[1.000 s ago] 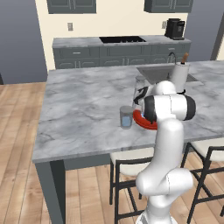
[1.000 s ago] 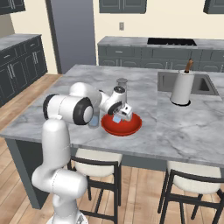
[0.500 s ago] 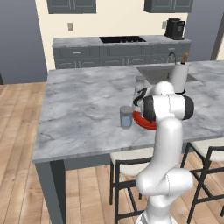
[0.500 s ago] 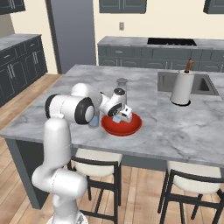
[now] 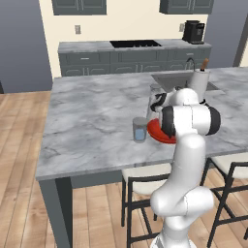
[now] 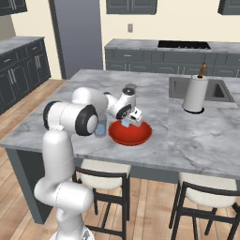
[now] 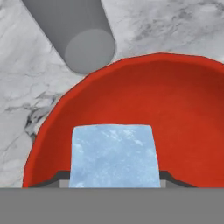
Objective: There are two ice cubes in the ice bowl. Place both ice cubes in the glass cup.
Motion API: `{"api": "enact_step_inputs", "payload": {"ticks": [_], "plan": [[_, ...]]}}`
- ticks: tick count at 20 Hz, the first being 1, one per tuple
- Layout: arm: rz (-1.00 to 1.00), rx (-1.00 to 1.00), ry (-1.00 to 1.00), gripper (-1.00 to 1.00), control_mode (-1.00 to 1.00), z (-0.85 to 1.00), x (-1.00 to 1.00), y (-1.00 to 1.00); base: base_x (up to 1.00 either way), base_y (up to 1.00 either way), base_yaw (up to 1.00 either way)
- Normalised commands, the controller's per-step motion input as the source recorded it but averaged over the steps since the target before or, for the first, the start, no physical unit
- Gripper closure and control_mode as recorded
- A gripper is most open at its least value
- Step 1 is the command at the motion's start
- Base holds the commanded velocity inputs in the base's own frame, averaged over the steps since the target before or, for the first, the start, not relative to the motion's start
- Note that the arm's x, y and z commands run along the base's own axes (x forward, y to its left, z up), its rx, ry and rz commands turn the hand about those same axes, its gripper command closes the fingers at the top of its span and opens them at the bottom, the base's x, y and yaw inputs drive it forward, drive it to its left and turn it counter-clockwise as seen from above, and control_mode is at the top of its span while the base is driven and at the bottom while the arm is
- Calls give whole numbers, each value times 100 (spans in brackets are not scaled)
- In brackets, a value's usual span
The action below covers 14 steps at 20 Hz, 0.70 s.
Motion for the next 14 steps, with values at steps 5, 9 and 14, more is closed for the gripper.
{"api": "enact_step_inputs", "payload": {"ticks": [5,9,14], "plan": [[-3,0,18,100,-100,100,-47,13,0,0,0],[-1,0,29,100,-100,61,-10,70,0,0,0],[0,0,27,100,-100,28,0,99,0,0,0]]}}
